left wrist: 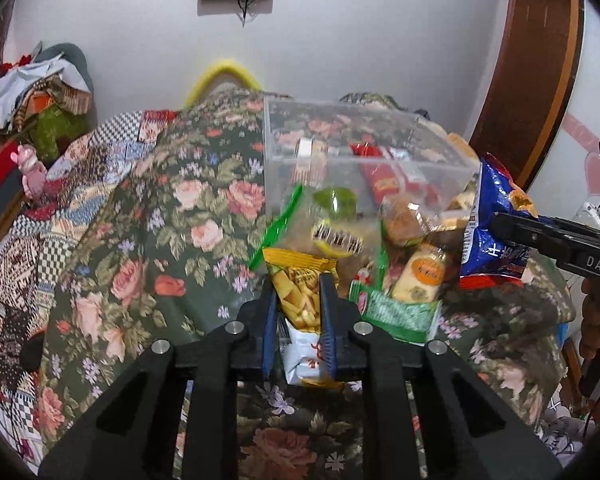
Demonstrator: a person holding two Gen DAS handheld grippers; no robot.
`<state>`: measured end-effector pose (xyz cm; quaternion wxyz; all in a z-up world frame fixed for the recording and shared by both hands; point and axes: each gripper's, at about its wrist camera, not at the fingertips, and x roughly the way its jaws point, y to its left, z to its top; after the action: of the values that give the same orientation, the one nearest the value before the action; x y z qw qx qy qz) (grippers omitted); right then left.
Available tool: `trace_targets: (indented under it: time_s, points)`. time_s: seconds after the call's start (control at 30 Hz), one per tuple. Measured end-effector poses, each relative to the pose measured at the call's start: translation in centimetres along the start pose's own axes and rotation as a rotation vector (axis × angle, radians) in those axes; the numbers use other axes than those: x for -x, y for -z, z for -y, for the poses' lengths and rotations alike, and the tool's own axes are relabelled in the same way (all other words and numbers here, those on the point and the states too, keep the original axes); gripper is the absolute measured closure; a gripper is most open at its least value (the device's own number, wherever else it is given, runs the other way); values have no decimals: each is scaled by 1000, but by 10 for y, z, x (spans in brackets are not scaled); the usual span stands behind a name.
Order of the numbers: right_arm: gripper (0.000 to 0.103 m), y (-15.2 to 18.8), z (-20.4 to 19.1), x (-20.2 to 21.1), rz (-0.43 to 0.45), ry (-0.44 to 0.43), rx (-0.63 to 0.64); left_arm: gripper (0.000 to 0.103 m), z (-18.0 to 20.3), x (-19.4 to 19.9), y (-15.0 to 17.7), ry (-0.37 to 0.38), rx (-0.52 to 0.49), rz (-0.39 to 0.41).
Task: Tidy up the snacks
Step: 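Carry the yellow packet into the box with left tool while right drops blue bag in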
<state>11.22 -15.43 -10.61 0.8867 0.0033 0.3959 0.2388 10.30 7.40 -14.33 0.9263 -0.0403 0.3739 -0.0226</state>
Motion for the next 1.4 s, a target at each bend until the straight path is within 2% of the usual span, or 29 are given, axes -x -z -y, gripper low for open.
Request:
trace_targets:
  time_s: [0.37,0.8,1.1,1.4]
  points:
    - [56,-32,-2,20,96,9,32,84,9,23,-41,17,-11,110]
    - [56,-77,12,21,196,33,43,84,19,-2,-102,42,0,164]
    - [56,-97,17,-8,176,44,51,84,20,-42,-139,51,9,150]
    - [56,-107,9,-62,71,30,99,84,16,-96,-154,35,26,78]
